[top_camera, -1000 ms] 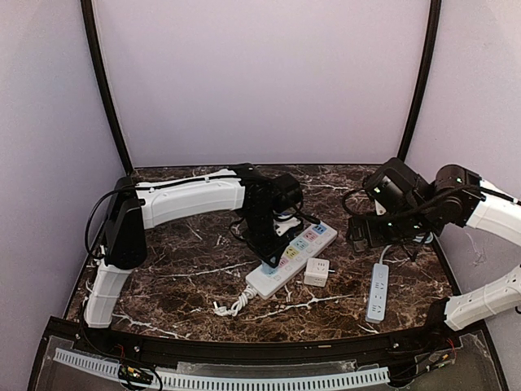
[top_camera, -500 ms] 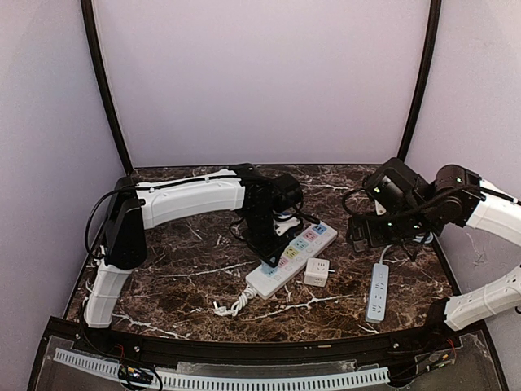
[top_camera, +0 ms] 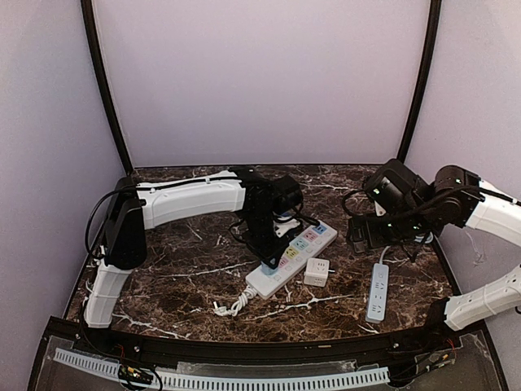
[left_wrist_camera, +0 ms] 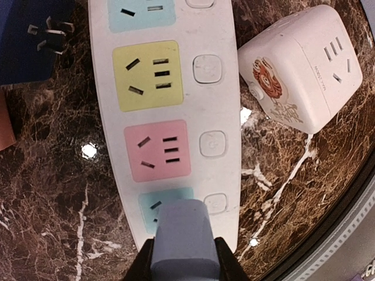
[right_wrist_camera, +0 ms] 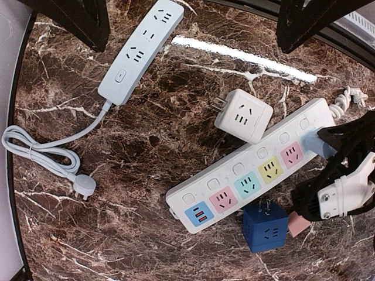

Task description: Insert the plug

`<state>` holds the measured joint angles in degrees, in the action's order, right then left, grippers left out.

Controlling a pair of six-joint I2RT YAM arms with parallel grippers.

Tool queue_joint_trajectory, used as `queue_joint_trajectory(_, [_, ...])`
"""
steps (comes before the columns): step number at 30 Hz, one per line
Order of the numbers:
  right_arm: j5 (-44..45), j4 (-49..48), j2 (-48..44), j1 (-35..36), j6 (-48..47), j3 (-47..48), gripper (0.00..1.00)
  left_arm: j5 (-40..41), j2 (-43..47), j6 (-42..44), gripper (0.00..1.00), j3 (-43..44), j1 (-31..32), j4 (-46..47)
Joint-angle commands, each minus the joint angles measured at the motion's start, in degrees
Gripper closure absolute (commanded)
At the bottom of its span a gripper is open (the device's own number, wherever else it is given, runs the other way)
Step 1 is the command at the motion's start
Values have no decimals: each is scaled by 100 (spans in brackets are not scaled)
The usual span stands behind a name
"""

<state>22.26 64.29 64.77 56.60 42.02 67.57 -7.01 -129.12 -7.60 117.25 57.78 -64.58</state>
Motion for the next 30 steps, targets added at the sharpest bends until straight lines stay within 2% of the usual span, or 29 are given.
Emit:
queue_joint_trajectory(1, [-26, -57, -17, -44, -42, -77, 1, -141, 27, -93, 99, -98, 81, 63])
queue_joint_trajectory(6, [-11, -72, -15, -44, -66, -86, 1, -70, 12, -170, 99, -97, 84, 87])
queue_joint_trajectory(15, [-16, -68, -35, -47, -119, -121, 1, 546, 10, -39, 99, -28, 91, -136])
queue_joint_trajectory(30, [23, -66, -17, -52, -229, -138, 1, 364, -25, -208, 99, -49, 89, 38])
